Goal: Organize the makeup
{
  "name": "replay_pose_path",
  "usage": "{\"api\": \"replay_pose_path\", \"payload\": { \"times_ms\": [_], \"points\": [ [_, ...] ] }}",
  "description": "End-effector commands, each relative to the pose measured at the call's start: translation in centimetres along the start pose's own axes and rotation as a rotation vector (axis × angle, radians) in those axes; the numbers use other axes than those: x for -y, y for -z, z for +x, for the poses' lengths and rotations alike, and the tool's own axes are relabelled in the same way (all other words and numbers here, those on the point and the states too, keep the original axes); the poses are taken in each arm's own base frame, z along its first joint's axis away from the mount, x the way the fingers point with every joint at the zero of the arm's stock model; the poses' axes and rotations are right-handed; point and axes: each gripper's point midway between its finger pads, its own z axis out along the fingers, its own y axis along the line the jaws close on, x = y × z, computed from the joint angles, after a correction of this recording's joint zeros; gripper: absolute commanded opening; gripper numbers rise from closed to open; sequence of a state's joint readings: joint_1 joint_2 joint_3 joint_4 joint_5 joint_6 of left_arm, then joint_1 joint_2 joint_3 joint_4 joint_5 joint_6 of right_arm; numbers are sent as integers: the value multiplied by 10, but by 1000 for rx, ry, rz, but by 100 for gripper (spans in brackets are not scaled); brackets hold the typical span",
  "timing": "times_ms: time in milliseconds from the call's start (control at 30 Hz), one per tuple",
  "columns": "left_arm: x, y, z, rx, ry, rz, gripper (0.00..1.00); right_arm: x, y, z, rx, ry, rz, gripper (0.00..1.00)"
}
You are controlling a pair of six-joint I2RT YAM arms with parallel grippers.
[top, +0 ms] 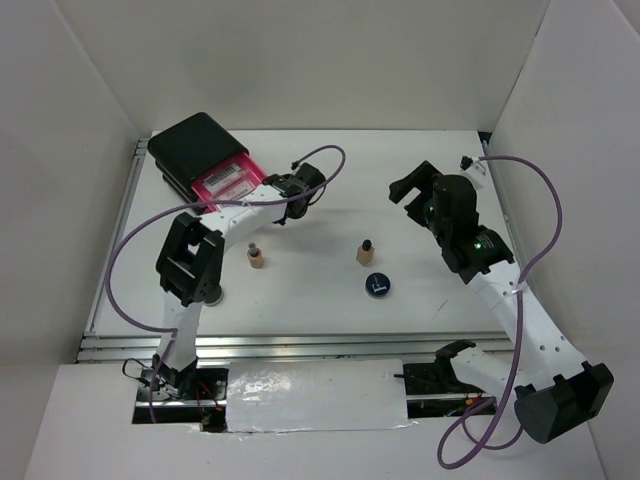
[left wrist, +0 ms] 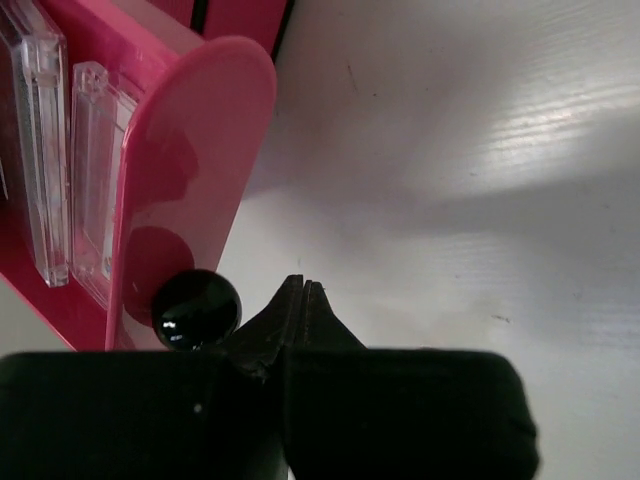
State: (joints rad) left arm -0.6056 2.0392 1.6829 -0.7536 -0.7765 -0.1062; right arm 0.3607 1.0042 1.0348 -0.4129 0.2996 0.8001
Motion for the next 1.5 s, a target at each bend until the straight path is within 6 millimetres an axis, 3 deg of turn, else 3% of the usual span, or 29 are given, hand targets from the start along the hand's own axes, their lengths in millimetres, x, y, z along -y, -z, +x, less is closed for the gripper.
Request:
{"api": "replay_pose_path", "payload": {
  "times_ms": [0, 233, 567, 767, 967, 1467],
  "points": [
    [-17, -4, -15, 21, 0, -126, 0, -12, 4, -17, 24, 34, -38, 95],
    [-40, -12, -11, -5, 8, -245, 0, -11, 7, -19, 26, 45, -59, 95],
    [-76, -22, -33, 4, 94, -296, 0, -13, 6, -21, 31, 60, -65, 95],
    [-98, -47, -34, -21, 145, -314, 0, -17, 5, -18, 10, 63, -79, 95],
    [-111, -55, -46, 0, 192, -305, 0, -23, 2, -18, -3, 67, -87, 95],
    [-121, -69, -48, -6, 241, -263, 0, -22, -2, -20, -3, 76, -68, 97]
  ]
}}
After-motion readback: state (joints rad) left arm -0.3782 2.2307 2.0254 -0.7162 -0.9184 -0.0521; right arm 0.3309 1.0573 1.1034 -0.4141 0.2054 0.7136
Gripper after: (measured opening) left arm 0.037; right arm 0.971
